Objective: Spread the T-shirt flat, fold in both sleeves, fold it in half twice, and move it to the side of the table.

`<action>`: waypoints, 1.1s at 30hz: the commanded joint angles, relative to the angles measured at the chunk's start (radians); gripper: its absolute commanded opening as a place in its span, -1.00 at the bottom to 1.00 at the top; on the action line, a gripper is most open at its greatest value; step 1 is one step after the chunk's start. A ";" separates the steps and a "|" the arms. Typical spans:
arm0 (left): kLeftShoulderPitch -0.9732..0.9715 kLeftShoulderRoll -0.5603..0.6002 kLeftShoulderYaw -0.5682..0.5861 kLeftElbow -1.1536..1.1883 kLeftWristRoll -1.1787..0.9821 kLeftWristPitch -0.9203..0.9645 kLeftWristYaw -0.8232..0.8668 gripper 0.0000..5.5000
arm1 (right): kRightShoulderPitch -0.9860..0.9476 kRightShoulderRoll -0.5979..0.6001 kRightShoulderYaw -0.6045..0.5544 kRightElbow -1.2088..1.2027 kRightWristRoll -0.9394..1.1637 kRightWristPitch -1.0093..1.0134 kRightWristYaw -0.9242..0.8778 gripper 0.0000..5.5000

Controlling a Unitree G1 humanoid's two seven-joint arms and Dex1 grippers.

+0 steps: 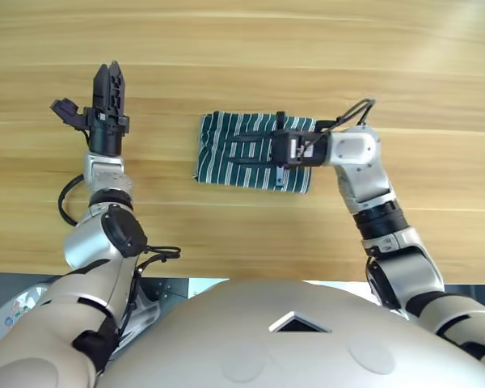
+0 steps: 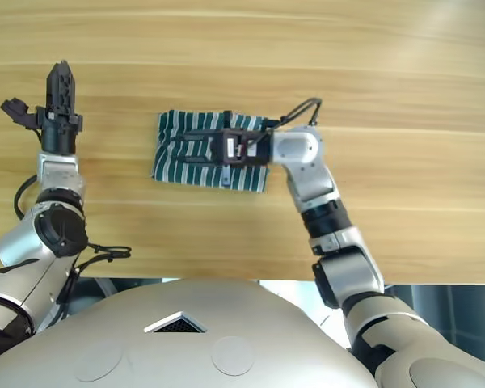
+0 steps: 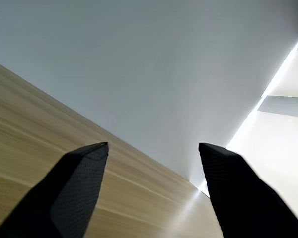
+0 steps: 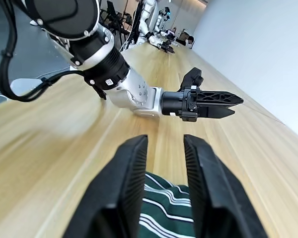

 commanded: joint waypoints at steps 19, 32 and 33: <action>0.052 -0.023 0.010 0.059 0.105 -0.005 0.208 0.23 | -0.329 0.073 0.089 1.041 -0.482 0.069 -0.923 -0.98; 0.078 -0.005 0.061 0.061 0.096 -0.029 0.285 0.23 | -0.119 -0.405 -0.424 1.137 -0.199 0.379 -1.216 -0.98; 0.079 -0.003 0.061 0.062 0.098 -0.030 0.289 0.23 | -0.116 -0.410 -0.443 1.135 -0.191 0.371 -1.210 -0.98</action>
